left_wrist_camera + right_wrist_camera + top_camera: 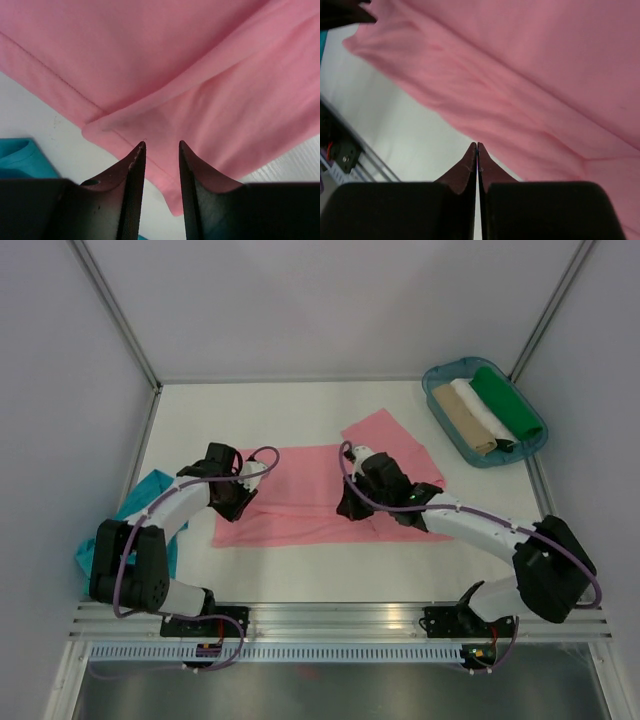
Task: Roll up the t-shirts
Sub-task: Fold the tshirt
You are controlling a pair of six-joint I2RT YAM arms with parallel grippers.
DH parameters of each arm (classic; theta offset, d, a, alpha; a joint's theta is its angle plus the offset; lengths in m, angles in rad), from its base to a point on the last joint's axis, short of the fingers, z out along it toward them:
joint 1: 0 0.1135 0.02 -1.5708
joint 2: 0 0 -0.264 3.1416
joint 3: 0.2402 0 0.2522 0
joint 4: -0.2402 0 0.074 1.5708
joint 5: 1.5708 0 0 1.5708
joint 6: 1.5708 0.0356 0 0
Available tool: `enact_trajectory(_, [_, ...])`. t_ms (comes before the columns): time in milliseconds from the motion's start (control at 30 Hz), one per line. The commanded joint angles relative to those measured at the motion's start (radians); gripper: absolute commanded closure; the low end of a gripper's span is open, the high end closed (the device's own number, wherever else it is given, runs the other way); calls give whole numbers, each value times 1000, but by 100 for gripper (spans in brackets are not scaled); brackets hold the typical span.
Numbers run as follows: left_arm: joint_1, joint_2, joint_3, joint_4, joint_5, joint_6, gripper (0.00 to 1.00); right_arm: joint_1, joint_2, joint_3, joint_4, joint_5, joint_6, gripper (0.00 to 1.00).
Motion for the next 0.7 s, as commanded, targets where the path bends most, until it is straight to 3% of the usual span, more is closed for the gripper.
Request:
enact_trajectory(0, [58, 82, 62, 92, 57, -112, 62, 78, 99, -11, 350, -159, -33, 98])
enact_trajectory(300, [73, 154, 40, 163, 90, -132, 62, 147, 360, 71, 425, -142, -71, 100])
enact_trajectory(667, [75, 166, 25, 186, 58, -135, 62, 149, 491, 157, 348, 48, -81, 100])
